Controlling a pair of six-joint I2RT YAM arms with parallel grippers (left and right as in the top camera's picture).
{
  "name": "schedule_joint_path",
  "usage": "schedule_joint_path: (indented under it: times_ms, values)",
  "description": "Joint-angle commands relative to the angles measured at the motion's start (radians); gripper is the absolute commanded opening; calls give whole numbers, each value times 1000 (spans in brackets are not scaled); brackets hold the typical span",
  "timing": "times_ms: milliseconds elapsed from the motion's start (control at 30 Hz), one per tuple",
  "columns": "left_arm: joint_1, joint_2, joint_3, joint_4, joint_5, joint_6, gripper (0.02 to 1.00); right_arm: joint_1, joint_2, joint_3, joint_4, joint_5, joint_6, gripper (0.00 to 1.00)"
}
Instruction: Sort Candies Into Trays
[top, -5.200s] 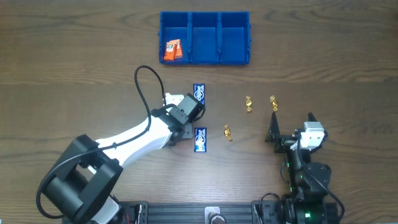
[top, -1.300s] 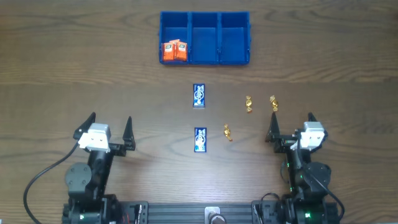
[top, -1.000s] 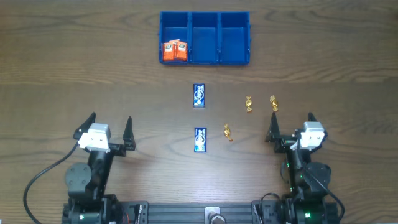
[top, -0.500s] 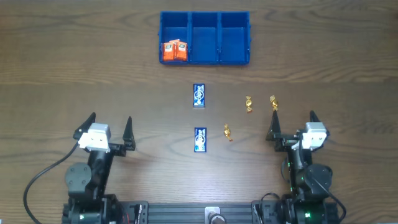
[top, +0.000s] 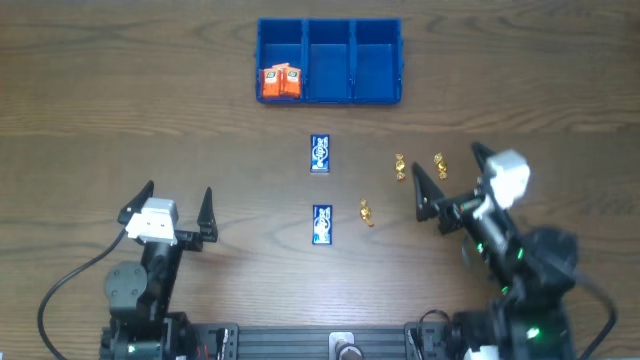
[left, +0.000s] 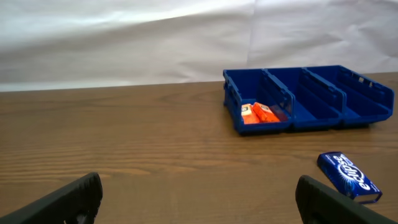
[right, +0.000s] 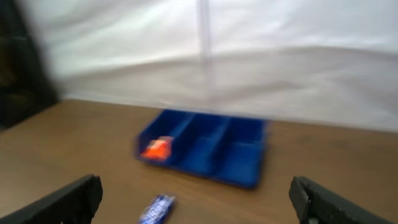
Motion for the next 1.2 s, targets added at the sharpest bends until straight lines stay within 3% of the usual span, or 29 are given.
schedule_joint_path:
  times_ms: [33,233,333,467,533,867,1200]
  values:
    - [3,-2,-19,-34,14,-8,996,16,256,260,-173,-315,53,998]
    - [3,-2,-19,-34,14,-8,996,178,585,546,-507,-307,137,998]
    - [3,-2,-19,-34,14,-8,998,297,730,639,-637,-165,165,998]
    - [3,-2,-19,-34,14,-8,998,458,903,689,-749,44,280,998]
    - [3,-2,-19,-34,14,-8,998,525,989,689,-795,108,353,998]
    - [3,-2,-19,-34,14,-8,998,692,1261,689,-806,201,478,998]
    - [3,-2,-19,-34,14,-8,996,715,1427,685,-747,245,544,982]
